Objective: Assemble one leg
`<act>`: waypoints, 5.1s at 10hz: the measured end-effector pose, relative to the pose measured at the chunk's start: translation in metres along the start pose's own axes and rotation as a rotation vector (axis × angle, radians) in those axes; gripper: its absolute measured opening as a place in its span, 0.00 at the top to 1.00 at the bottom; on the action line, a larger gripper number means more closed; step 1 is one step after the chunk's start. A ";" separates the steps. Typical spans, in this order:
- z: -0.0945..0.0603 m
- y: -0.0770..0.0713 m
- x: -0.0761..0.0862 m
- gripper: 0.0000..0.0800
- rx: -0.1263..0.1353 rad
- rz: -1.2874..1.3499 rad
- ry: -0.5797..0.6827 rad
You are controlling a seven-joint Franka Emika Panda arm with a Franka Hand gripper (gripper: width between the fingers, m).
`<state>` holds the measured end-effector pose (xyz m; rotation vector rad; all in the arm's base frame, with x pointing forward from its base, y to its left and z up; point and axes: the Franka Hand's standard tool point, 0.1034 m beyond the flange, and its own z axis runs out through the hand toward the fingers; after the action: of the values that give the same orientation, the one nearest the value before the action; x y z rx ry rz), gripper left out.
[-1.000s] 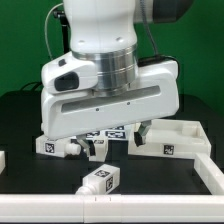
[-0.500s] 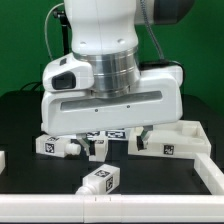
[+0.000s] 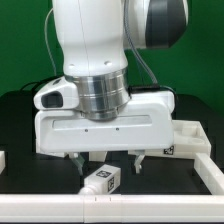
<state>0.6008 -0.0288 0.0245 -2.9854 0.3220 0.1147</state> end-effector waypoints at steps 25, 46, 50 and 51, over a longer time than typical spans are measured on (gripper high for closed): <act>-0.069 0.020 -0.078 0.19 -0.053 -0.249 0.115; 0.042 -0.040 -0.220 0.50 -0.084 -0.086 -0.034; 0.033 -0.031 -0.218 0.92 -0.082 -0.096 -0.059; 0.018 -0.024 -0.214 0.93 -0.075 -0.097 -0.080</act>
Offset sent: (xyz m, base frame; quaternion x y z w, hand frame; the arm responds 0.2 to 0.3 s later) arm 0.0000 0.0000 0.0000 0.0000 0.0000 0.0000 1.0000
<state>0.3968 0.0411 0.0291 -3.0534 0.1678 0.2409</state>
